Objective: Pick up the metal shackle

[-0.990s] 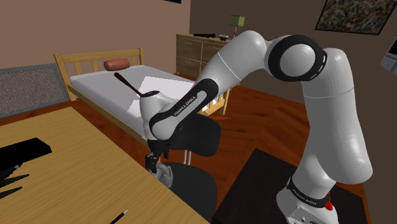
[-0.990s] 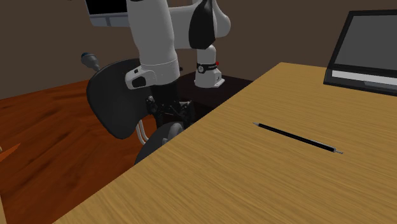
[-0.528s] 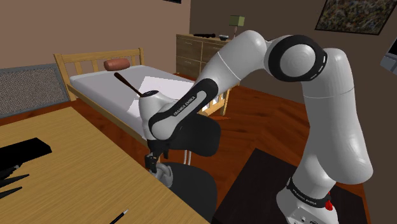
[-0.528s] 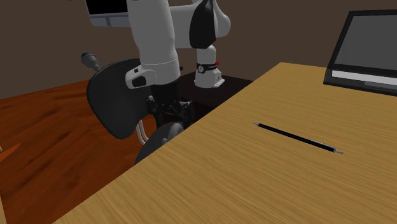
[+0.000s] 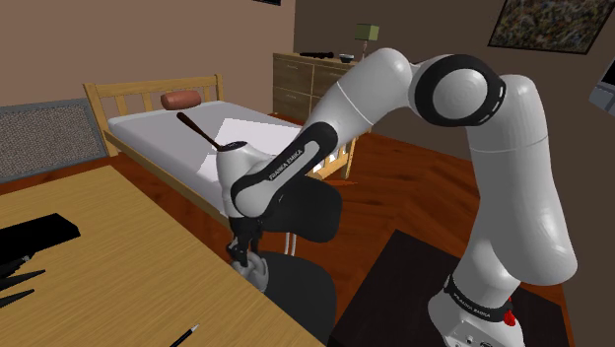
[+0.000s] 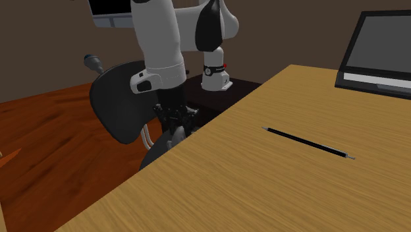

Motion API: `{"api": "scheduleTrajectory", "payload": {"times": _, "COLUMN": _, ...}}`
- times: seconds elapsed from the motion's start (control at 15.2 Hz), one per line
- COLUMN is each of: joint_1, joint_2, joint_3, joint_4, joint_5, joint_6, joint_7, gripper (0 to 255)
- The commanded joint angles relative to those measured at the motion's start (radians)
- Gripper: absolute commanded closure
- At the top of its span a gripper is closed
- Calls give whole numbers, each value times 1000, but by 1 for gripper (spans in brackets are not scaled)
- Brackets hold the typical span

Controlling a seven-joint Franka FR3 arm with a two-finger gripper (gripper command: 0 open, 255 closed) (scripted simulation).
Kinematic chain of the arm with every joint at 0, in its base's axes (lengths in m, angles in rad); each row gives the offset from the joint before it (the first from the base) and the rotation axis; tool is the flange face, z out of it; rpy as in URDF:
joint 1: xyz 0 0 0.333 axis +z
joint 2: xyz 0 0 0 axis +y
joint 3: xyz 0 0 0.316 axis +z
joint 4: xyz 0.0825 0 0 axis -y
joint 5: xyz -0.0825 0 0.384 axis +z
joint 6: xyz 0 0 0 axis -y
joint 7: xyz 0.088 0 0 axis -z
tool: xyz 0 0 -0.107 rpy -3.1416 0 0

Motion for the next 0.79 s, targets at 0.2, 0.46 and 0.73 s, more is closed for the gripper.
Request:
{"api": "scheduleTrajectory", "payload": {"times": 0.2, "joint_1": -5, "joint_2": -46, "joint_3": 6, "joint_4": 2, "joint_5": 9, "joint_6": -48, "joint_7": -3, "gripper": 255}}
{"api": "scheduleTrajectory", "payload": {"times": 0.46, "joint_1": -8, "joint_2": -82, "joint_3": 10, "joint_4": 7, "joint_5": 16, "joint_6": -89, "joint_7": -5, "gripper": 255}}
{"api": "scheduleTrajectory", "payload": {"times": 0.73, "joint_1": -10, "joint_2": -100, "joint_3": 12, "joint_4": 12, "joint_5": 20, "joint_6": -112, "joint_7": -6, "gripper": 255}}
